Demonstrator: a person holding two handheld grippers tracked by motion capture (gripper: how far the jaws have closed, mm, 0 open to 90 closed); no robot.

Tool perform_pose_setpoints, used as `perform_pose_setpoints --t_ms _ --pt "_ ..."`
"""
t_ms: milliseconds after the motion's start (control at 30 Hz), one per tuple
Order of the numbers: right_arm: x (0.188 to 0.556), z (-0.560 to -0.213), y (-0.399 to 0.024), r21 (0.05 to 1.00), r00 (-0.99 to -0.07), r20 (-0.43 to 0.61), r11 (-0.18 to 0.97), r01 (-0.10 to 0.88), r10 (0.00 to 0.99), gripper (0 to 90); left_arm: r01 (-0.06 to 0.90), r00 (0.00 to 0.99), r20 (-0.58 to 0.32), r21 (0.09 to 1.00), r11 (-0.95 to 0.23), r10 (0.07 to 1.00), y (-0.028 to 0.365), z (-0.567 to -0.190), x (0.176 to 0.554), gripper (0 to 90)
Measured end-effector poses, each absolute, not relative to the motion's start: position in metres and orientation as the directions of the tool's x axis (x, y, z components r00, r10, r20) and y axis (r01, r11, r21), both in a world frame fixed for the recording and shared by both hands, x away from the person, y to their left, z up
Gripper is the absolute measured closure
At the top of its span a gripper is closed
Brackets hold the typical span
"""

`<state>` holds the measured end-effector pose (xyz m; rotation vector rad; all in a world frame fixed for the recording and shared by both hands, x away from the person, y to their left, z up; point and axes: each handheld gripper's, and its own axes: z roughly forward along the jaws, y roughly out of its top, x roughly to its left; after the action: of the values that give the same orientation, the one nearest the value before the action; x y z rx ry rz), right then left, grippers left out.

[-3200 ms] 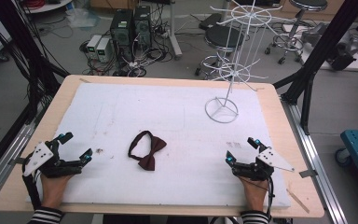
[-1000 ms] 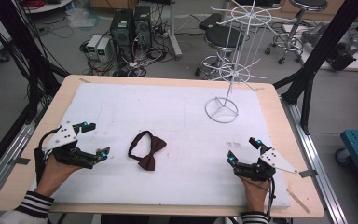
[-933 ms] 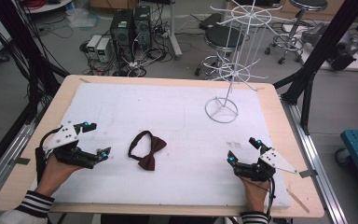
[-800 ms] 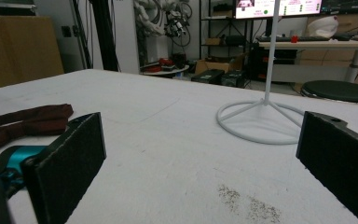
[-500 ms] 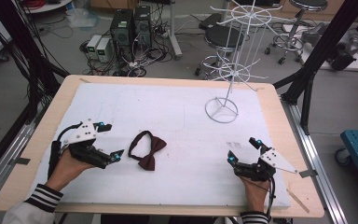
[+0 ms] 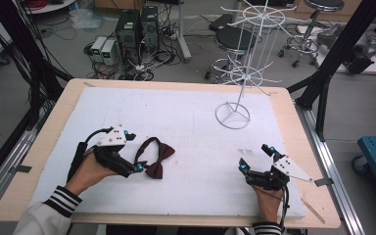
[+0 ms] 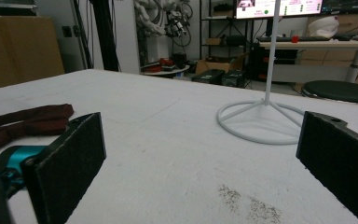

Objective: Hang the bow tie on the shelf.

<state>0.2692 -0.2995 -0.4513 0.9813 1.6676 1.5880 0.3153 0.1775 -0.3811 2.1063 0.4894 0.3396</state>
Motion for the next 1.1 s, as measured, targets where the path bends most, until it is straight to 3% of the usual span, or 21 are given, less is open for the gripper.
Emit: perform_pose_setpoints --t_ms 733,833,1100 --pt "0.269 -0.451 -0.3 0.996 -0.527 0.052 -0.004 0.092 0.848 0.6 0.291 0.901 0.033 0.692 -0.661 0.432 0.142 -0.41 0.328 1.8" --pt "0.269 -0.451 -0.299 0.996 -0.527 0.05 -0.001 0.092 0.848 0.6 0.307 0.903 0.018 0.673 -0.673 0.429 0.139 -0.413 0.329 10.6" --pt "0.269 -0.451 -0.299 0.995 -0.527 0.053 -0.003 0.096 0.848 0.6 0.337 0.905 -0.01 0.627 -0.702 0.425 0.135 -0.42 0.331 13.6"
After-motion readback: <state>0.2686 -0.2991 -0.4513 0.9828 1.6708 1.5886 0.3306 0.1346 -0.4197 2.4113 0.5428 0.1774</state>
